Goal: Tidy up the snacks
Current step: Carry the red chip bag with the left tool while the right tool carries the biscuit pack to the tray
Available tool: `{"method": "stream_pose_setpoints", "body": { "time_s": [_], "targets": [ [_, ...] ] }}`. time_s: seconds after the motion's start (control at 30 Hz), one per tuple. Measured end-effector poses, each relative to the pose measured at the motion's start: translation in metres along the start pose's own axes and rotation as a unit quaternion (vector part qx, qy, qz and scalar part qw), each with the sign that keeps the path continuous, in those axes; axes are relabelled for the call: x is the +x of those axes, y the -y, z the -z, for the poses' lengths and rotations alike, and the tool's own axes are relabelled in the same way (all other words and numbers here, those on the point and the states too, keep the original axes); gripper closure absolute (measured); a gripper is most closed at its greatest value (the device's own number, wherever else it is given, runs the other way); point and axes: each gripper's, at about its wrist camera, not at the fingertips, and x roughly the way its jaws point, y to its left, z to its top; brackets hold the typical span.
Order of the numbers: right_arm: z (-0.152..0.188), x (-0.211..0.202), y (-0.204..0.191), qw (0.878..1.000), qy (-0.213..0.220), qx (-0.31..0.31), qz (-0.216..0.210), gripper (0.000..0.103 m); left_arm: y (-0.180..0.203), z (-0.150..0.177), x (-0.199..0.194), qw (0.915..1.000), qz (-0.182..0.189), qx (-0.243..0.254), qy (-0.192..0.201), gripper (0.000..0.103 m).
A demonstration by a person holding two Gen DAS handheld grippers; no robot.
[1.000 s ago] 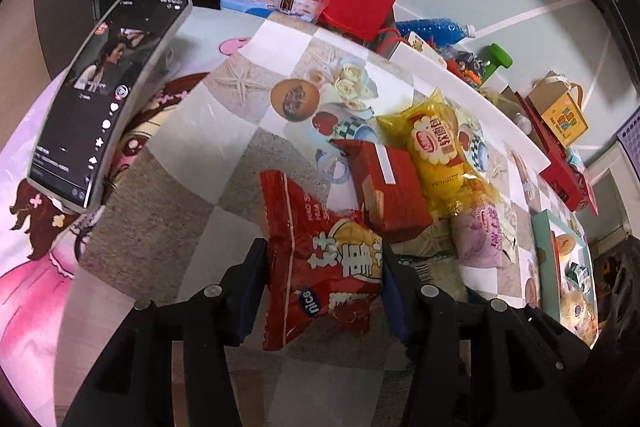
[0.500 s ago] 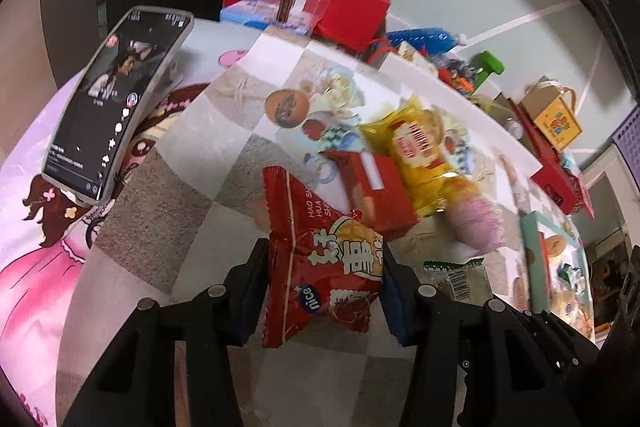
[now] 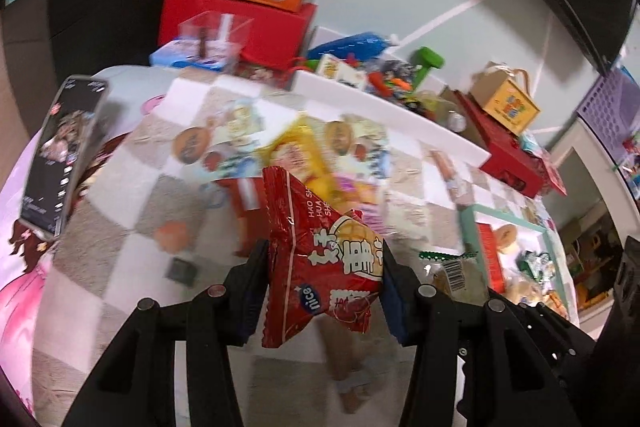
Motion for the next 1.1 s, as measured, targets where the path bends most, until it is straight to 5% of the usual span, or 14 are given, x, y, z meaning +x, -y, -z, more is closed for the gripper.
{"method": "stream_pose_setpoints", "body": {
  "time_s": [1.1],
  "targets": [
    [0.010,-0.052,0.167,0.979,0.046,0.173,0.101,0.050,0.155,0.011,0.041,0.9879,0.101,0.115,-0.025,0.051]
  ]
}}
